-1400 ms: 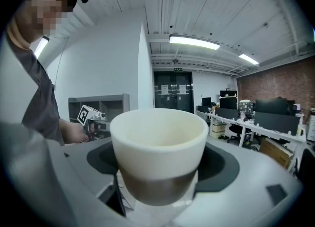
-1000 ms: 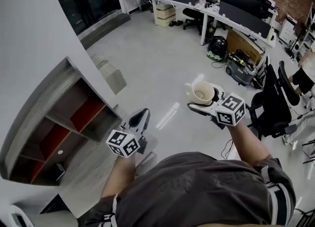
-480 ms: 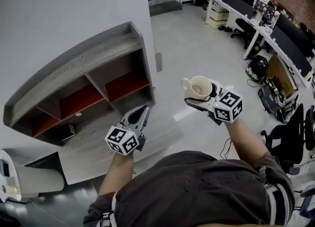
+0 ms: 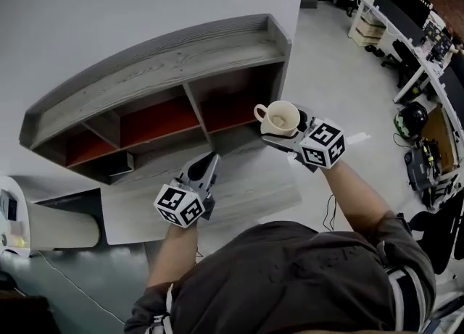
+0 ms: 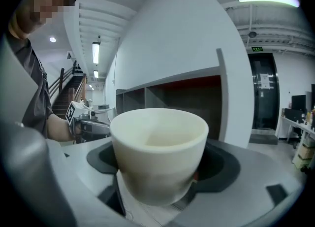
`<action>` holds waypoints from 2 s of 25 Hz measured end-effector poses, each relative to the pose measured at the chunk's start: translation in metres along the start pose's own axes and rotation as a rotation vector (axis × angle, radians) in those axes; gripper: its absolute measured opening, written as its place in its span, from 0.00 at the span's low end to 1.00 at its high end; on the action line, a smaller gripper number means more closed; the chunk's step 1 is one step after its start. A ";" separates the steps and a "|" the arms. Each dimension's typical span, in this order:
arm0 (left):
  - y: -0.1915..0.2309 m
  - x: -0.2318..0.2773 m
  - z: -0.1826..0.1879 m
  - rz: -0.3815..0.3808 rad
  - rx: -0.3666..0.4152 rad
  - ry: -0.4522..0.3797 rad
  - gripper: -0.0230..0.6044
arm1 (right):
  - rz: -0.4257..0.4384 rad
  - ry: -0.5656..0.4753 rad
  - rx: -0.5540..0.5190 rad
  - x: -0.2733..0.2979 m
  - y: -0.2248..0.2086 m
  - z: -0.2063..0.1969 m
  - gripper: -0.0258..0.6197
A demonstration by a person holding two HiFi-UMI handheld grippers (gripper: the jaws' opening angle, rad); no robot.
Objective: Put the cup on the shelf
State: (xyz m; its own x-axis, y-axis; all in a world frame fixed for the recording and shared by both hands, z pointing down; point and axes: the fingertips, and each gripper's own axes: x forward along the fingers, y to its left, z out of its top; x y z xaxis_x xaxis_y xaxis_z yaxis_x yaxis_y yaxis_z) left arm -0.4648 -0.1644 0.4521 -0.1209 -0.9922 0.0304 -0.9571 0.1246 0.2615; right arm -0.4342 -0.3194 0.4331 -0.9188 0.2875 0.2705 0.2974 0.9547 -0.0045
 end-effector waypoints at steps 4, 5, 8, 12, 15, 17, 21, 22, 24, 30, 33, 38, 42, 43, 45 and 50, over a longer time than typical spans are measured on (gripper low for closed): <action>0.028 -0.019 -0.001 0.046 -0.002 -0.008 0.05 | 0.024 0.010 -0.006 0.052 0.000 -0.005 0.70; 0.036 -0.024 -0.002 0.057 -0.005 -0.010 0.04 | 0.027 0.014 -0.008 0.065 0.000 -0.007 0.70; 0.055 -0.037 -0.003 0.087 -0.016 -0.015 0.05 | 0.030 0.030 -0.007 0.101 -0.004 -0.014 0.70; 0.069 -0.050 -0.005 0.115 -0.022 -0.014 0.04 | 0.016 0.048 0.003 0.136 -0.015 -0.023 0.70; 0.080 -0.060 -0.008 0.135 -0.030 -0.014 0.05 | 0.000 0.064 0.002 0.156 -0.023 -0.030 0.70; 0.086 -0.065 -0.008 0.147 -0.033 -0.013 0.04 | -0.014 0.073 0.000 0.166 -0.029 -0.034 0.70; 0.095 -0.069 -0.010 0.161 -0.038 -0.013 0.05 | -0.053 0.090 -0.003 0.179 -0.045 -0.043 0.70; 0.097 -0.069 -0.011 0.162 -0.040 -0.013 0.05 | -0.062 0.096 -0.004 0.182 -0.049 -0.047 0.70; 0.100 -0.068 -0.011 0.163 -0.044 -0.011 0.05 | -0.077 0.106 -0.002 0.188 -0.056 -0.052 0.70; 0.108 -0.063 -0.015 0.161 -0.057 -0.003 0.04 | -0.097 0.115 -0.015 0.202 -0.066 -0.061 0.70; 0.111 -0.058 -0.016 0.158 -0.064 -0.002 0.05 | -0.085 0.101 -0.021 0.206 -0.066 -0.060 0.71; 0.106 -0.046 -0.015 0.138 -0.065 0.000 0.05 | -0.077 0.107 -0.026 0.206 -0.067 -0.061 0.71; 0.100 -0.036 -0.012 0.115 -0.058 -0.003 0.05 | -0.096 0.098 -0.016 0.202 -0.071 -0.056 0.78; 0.099 -0.034 -0.011 0.109 -0.056 -0.003 0.05 | -0.101 0.091 -0.015 0.200 -0.072 -0.054 0.79; 0.096 -0.030 -0.009 0.095 -0.050 -0.002 0.05 | -0.112 0.080 -0.017 0.192 -0.073 -0.048 0.81; 0.082 -0.018 -0.001 0.050 -0.039 -0.011 0.05 | -0.133 0.044 -0.028 0.164 -0.064 -0.032 0.81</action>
State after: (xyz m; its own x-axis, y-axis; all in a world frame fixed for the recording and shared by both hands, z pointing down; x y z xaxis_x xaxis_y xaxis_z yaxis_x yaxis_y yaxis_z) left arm -0.5410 -0.1367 0.4740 -0.1714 -0.9846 0.0334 -0.9387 0.1735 0.2978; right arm -0.5957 -0.3362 0.5082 -0.9386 0.1539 0.3088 0.1811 0.9816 0.0613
